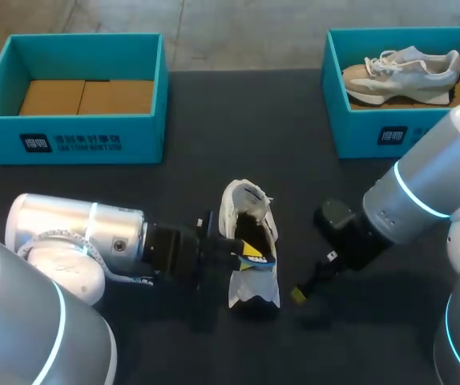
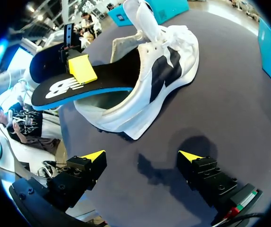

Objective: Take the shoe out of the shoebox, open the shoe tongue, remove and reinsert the insole, then place the shoe into the shoebox

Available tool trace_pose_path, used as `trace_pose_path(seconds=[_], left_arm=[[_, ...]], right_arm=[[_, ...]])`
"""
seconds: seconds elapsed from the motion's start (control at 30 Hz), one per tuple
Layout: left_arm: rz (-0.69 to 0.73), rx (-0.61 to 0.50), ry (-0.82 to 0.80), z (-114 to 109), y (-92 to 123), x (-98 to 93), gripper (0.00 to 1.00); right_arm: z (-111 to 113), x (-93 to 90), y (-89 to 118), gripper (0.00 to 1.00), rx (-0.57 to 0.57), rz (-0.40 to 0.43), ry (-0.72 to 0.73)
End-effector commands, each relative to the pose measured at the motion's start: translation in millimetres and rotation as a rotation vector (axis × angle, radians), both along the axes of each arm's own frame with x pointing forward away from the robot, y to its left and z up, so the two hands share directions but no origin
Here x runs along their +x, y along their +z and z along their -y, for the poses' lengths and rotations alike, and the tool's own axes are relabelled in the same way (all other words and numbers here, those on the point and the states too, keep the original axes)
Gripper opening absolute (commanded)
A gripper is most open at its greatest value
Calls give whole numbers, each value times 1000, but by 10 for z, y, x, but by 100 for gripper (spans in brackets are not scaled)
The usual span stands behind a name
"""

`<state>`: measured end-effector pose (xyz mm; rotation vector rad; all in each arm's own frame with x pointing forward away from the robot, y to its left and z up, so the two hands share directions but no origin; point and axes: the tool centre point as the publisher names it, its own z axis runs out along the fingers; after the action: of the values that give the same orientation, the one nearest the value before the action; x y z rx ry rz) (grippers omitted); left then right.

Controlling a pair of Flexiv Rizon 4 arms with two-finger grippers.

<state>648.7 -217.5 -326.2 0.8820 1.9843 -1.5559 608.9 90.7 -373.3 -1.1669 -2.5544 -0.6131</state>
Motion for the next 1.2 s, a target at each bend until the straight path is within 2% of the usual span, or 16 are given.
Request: trace_pose_path(seconds=[0.03,1.03,1.2], left_arm=[[7,-7,0,28,-27,17,0],[76,35,26,66,-307,210,0],[77,34,32,60,-301,212,0]], right_arm=[[-10,-13,-2,100,-3,2,-1],[-10,-13,-2,100,-3,2,-1],[-10,-13,-2,100,-3,2,-1]])
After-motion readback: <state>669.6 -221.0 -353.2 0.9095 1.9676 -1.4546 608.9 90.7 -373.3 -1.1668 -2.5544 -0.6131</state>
